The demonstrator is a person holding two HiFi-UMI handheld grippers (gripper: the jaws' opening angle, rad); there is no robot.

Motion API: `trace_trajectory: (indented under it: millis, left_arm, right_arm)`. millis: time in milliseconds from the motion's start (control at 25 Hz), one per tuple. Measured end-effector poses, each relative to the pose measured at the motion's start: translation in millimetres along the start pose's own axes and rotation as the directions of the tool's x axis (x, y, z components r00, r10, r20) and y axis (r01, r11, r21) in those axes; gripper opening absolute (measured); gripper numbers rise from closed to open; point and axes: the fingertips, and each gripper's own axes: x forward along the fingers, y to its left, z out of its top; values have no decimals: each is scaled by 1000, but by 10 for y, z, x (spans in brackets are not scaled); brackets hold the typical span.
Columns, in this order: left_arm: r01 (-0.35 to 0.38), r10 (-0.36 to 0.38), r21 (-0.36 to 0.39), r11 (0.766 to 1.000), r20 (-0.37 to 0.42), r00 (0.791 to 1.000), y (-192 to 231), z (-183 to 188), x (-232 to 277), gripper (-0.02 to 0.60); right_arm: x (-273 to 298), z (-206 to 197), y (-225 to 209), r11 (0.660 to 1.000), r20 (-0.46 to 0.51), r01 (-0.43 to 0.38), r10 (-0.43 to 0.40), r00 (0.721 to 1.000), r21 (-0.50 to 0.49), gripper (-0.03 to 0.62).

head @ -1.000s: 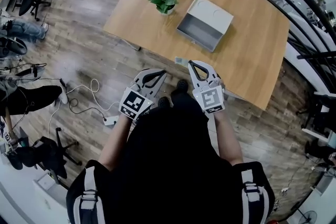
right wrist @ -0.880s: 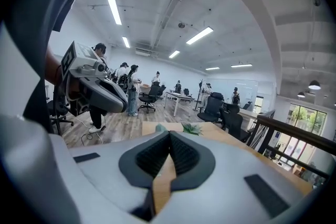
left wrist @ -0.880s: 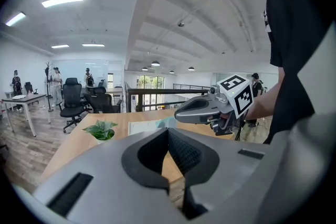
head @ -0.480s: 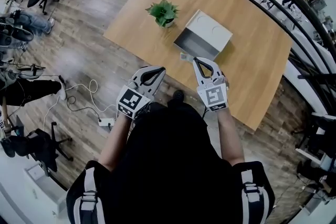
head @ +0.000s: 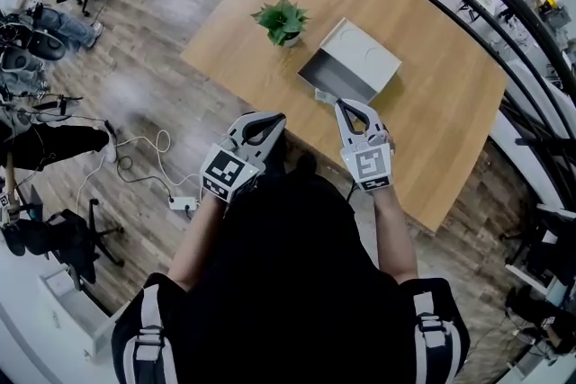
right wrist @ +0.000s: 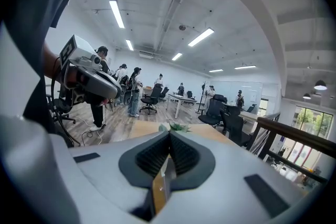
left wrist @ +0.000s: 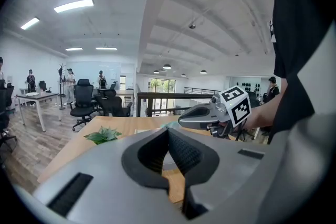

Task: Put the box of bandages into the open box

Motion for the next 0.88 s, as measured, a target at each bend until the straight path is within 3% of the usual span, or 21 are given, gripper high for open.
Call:
trace_trajectory:
  millis: [160, 880]
  left_arm:
    - [19, -19, -28, 999, -7, 1000, 20, -23, 71, 23]
    - [167, -166, 10, 986, -58, 984, 86, -31, 629, 23]
  right_arm:
    - [26, -67, -15, 1000, -14, 5, -4, 1000, 12, 25]
    - [134, -374, -482, 991, -103, 113, -105, 989, 74, 25]
